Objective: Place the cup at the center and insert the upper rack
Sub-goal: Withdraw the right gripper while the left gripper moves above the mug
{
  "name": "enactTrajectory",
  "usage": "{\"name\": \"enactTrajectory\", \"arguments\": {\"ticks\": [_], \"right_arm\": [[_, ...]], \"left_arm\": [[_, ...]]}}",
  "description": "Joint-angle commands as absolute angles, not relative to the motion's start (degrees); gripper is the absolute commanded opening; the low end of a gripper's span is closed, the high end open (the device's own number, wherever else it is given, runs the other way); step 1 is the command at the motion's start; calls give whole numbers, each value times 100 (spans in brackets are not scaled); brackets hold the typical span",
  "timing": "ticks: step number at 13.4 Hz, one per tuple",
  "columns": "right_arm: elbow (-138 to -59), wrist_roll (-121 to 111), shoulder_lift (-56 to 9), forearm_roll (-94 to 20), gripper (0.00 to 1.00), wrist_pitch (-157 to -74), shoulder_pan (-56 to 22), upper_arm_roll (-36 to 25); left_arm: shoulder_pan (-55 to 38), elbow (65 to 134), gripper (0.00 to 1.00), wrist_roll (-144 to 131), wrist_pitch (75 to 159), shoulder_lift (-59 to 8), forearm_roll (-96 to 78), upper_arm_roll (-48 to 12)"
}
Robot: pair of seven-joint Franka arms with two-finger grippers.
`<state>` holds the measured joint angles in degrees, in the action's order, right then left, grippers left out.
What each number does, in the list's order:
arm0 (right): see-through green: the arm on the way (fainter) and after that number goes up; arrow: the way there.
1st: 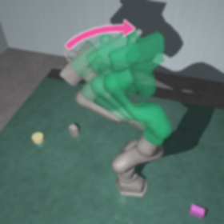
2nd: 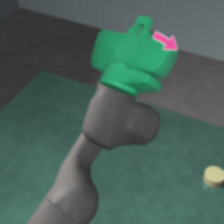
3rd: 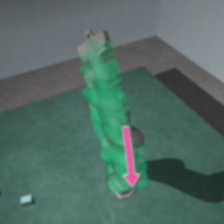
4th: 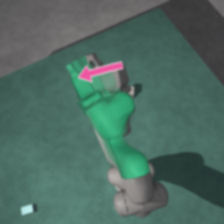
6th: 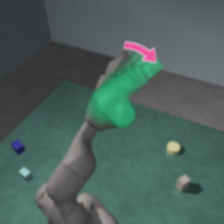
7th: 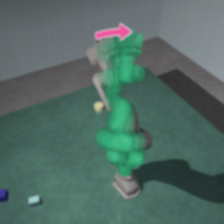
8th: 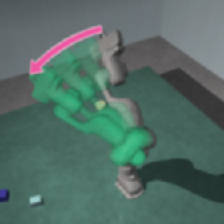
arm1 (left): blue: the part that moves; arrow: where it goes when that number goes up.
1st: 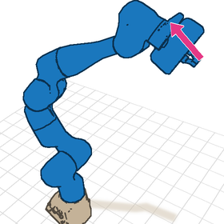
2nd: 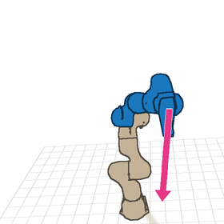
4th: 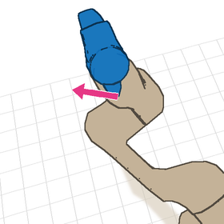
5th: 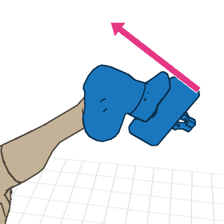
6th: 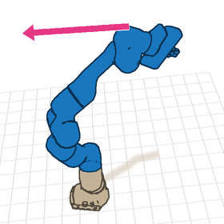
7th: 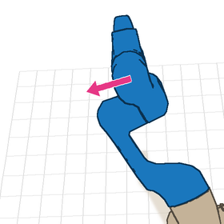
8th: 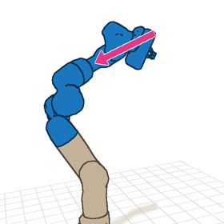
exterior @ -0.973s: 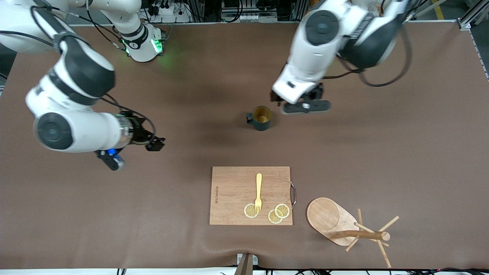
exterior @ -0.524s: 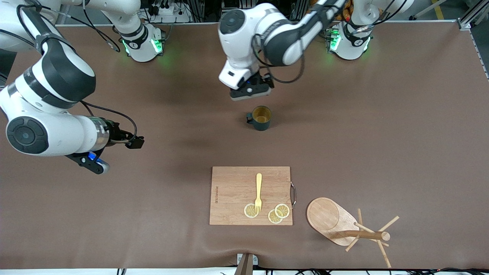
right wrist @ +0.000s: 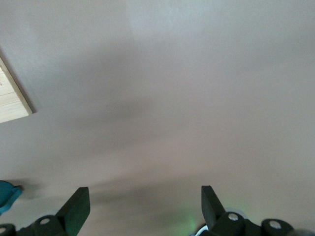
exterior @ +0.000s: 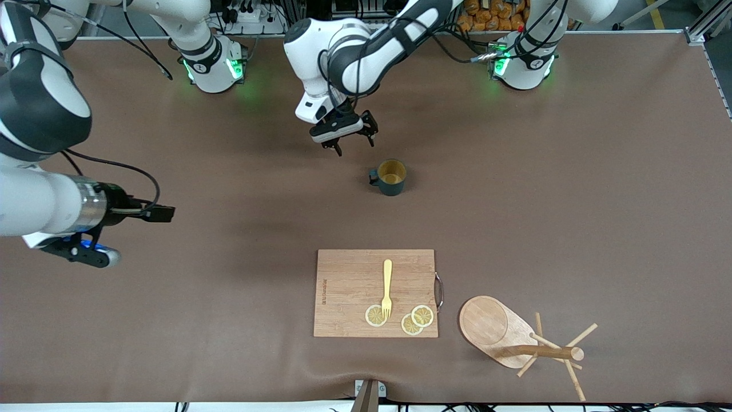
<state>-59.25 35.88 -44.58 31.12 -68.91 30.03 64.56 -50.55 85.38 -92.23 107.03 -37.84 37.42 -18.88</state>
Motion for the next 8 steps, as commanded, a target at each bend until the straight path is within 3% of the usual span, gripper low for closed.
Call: {"name": "enactTrajectory", "arguments": {"ticks": [1, 8], "right_arm": [[-5406, 3005, -4351, 3217, 100, -6820, 2665, 6084], [-5309, 2928, -3956, 2577, 100, -6969, 1900, 4696]], "left_arm": [[-5264, 8367, 100, -10217, 10679, -4094, 4480, -1819], [-5414, 8394, 100, -12330, 10679, -4754, 6019, -1819]]}}
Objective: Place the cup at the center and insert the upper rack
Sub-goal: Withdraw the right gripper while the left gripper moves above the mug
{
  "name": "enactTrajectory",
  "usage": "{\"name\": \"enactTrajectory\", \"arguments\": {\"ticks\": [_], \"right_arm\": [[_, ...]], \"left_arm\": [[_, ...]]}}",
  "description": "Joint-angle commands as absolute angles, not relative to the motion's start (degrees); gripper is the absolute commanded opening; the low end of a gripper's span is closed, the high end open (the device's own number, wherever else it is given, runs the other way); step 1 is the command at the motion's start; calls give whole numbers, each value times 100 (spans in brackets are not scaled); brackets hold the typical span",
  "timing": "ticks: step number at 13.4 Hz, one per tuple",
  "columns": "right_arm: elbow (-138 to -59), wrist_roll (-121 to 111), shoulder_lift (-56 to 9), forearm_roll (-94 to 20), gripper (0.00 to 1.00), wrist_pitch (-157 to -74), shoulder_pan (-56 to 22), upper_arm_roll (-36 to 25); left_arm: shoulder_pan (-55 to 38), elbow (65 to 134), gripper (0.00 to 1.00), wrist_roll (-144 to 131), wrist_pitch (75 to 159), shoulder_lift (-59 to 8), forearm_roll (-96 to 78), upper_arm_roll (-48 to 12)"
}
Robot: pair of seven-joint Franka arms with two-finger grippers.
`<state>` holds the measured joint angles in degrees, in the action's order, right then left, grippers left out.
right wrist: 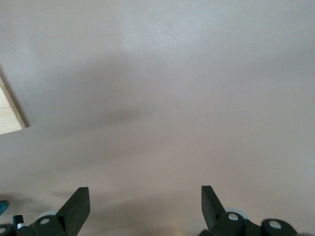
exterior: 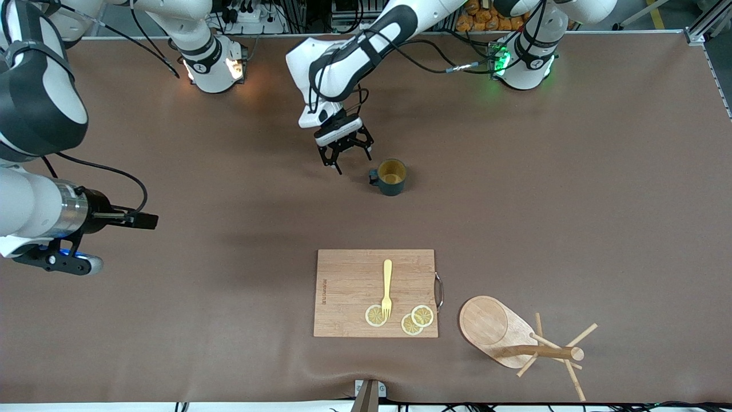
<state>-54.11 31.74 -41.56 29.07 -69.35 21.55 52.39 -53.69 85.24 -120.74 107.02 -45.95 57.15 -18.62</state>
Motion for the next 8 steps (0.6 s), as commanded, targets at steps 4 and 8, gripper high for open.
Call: {"name": "enactTrajectory", "arguments": {"ticks": [4, 8], "right_arm": [[-5396, 1708, -3280, 1050, 100, -7558, 1294, 2581], [-5484, 907, -3138, 642, 100, -7603, 1205, 1979]], "left_arm": [[-5405, 8420, 100, -12410, 10670, -5027, 6660, -1802], [-5379, 8403, 100, -12813, 10679, -5220, 7293, -1723]]}}
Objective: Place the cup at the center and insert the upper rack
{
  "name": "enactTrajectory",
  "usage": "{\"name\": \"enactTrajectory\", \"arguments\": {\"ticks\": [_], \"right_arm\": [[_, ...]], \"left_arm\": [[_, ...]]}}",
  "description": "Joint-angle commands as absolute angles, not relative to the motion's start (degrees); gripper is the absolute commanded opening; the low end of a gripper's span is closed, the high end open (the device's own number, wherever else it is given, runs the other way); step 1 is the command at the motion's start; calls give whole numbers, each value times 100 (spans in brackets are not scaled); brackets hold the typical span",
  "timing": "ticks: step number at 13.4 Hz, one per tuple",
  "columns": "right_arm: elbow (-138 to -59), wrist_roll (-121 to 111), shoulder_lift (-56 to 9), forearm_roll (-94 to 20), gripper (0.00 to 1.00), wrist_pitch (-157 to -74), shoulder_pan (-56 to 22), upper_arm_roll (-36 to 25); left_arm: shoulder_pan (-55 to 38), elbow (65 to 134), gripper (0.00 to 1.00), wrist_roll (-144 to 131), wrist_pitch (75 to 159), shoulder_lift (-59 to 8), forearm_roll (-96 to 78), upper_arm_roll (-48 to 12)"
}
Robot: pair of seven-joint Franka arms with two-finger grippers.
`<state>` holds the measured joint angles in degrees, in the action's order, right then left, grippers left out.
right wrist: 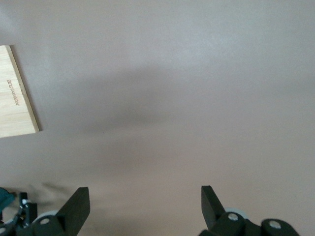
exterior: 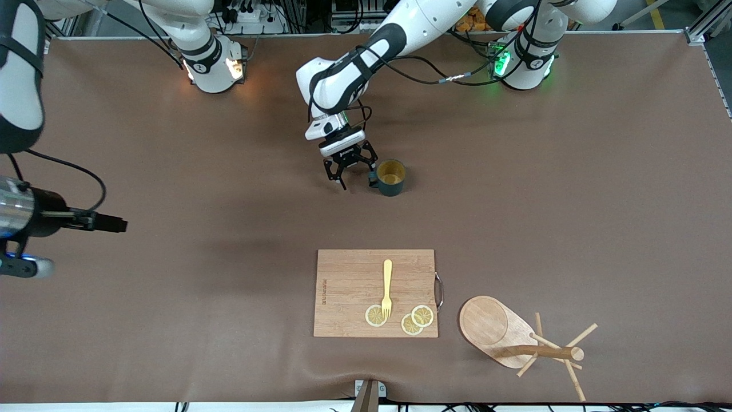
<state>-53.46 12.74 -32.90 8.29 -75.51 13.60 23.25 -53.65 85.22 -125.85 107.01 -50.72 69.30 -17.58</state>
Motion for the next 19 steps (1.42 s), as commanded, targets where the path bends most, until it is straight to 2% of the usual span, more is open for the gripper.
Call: {"name": "enactTrajectory", "arguments": {"ticks": [1, 3, 6, 7, 8, 9, 10, 13, 19], "right_arm": [[-5502, 696, -3094, 589, 100, -7611, 960, 1612], [-5799, 257, -2893, 65, 100, -7891, 677, 813], [-7455, -509, -1981, -325, 100, -9127, 554, 194], [-7993, -518, -1682, -334, 100, -9497, 606, 193], [-8346, -519, -1479, -334, 100, -9666, 693, 211], [-8593, -519, -1303, -343, 100, -9755, 773, 220], [-8770, -492, -1127, -334, 100, -9773, 773, 220], [-9139, -396, -748, -334, 100, -9773, 756, 220], [-9115, -396, -598, -264, 100, -9703, 747, 220]], "left_arm": [[-5362, 8394, 100, -12971, 10679, -5308, 7512, -1697], [-5361, 8385, 100, -13174, 10679, -5440, 7725, -1609], [-5361, 8367, 100, -13201, 10696, -5528, 7831, -1539], [-5361, 8367, 93, -13227, 10705, -5528, 7822, -1538], [-5353, 8367, 56, -13341, 10731, -5528, 7805, -1538], [-5344, 8367, 6, -13525, 10758, -5520, 7805, -1529], [-5344, 8367, 0, -13570, 10801, -5520, 7822, -1529], [-5300, 8358, 0, -13588, 10802, -5476, 7787, -1529], [-5055, 8323, 0, -13606, 10802, -5204, 7568, -1608]]}}
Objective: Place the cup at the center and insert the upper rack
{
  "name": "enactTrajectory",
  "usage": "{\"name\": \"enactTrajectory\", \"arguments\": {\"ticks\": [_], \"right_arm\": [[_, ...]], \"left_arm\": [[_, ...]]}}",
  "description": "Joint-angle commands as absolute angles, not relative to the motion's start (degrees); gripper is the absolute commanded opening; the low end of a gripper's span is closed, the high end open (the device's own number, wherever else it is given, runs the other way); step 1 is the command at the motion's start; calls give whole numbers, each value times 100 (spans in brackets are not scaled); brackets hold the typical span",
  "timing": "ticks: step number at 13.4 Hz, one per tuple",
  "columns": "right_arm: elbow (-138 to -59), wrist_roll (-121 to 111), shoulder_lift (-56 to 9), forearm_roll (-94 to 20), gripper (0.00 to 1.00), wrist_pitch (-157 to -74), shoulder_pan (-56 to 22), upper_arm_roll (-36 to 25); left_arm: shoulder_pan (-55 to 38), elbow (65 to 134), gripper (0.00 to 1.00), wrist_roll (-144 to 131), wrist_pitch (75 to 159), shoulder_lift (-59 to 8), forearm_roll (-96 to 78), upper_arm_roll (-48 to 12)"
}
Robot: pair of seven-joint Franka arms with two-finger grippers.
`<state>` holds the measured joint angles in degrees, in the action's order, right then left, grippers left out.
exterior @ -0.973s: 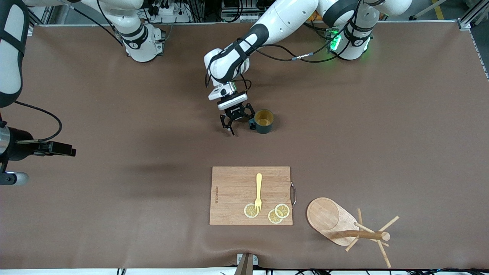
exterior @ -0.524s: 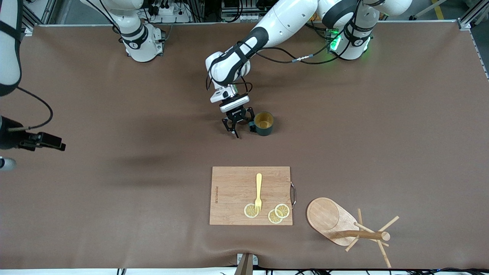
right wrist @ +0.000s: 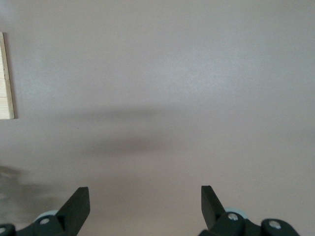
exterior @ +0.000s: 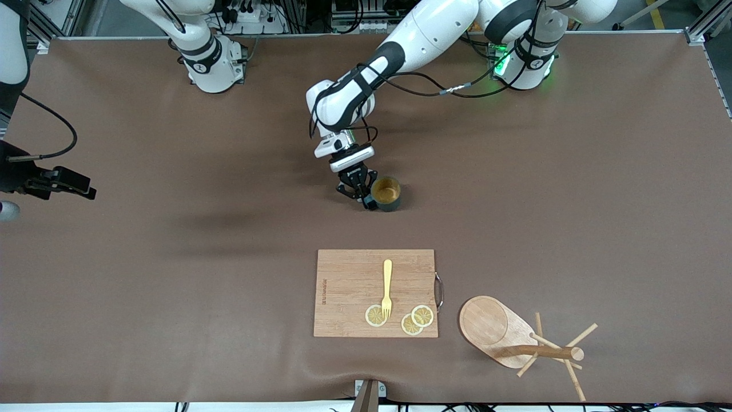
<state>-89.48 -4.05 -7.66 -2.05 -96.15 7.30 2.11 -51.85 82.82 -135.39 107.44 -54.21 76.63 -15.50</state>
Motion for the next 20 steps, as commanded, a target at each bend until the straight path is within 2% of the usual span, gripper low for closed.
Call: {"name": "enactTrajectory", "arguments": {"ticks": [1, 4, 10, 14, 18, 20], "right_arm": [[-9097, -378, -598, -264, 100, -9686, 712, 211], [-9114, -273, -440, -255, 100, -9624, 230, -262], [-9167, -264, -352, -255, 100, -9694, 229, -246], [-9342, -264, -229, -255, 100, -9720, 229, -246], [-9607, -264, -26, -255, 100, -9897, 237, -246], [-9633, -264, 52, -255, 100, -9853, 237, -246]], "left_arm": [[-4975, 8271, 0, -13579, 10802, -5073, 7463, -1626], [-4826, 7938, 0, -13291, 10819, -4835, 6937, -1661], [-3711, 7226, 0, -12323, 11002, -3764, 4444, -1679], [-2429, 7225, 0, -12173, 11977, -3226, 2921, -1679], [-1610, 7260, 0, -12085, 13181, -3357, 2294, -1644], [-1267, 7277, 0, -12094, 14092, -3532, 2277, -1652]]}}
